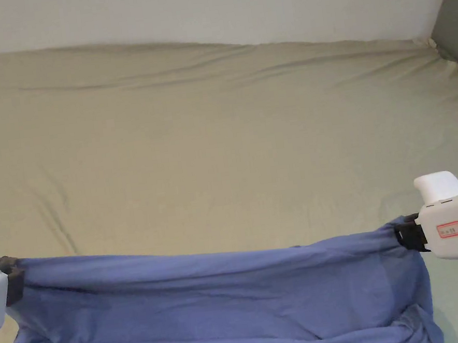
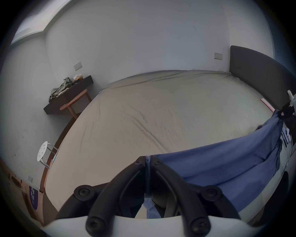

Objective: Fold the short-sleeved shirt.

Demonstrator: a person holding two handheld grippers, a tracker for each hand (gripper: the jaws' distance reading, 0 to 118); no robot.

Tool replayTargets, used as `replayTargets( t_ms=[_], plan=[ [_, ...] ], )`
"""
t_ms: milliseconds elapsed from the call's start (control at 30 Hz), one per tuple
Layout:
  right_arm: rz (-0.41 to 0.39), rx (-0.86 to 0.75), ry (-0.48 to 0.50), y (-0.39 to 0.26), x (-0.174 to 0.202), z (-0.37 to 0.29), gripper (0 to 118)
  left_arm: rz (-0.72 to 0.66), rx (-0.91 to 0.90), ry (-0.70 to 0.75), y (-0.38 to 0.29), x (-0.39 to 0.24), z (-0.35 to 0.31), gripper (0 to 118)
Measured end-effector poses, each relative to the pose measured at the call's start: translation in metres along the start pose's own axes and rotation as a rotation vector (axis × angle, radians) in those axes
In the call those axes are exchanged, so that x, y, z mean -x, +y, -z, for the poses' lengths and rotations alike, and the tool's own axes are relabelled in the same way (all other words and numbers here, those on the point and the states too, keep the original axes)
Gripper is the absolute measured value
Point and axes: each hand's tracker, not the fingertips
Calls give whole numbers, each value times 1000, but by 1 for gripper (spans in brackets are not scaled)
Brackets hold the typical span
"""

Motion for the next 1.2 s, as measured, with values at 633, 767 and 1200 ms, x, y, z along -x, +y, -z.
replayTargets(
  t_ms=[633, 767, 1200],
  plan=[
    [-99, 350, 76, -134, 25, 9, 3, 109, 289, -68, -124, -4, -15, 4],
    [-103, 416, 82, -145, 30, 25, 3, 144, 353, -91, -146, 0, 1, 4],
    [-86, 510, 72, -153, 33, 64, 12, 199, 462, -119, -159, -7, 33, 6]
  ],
)
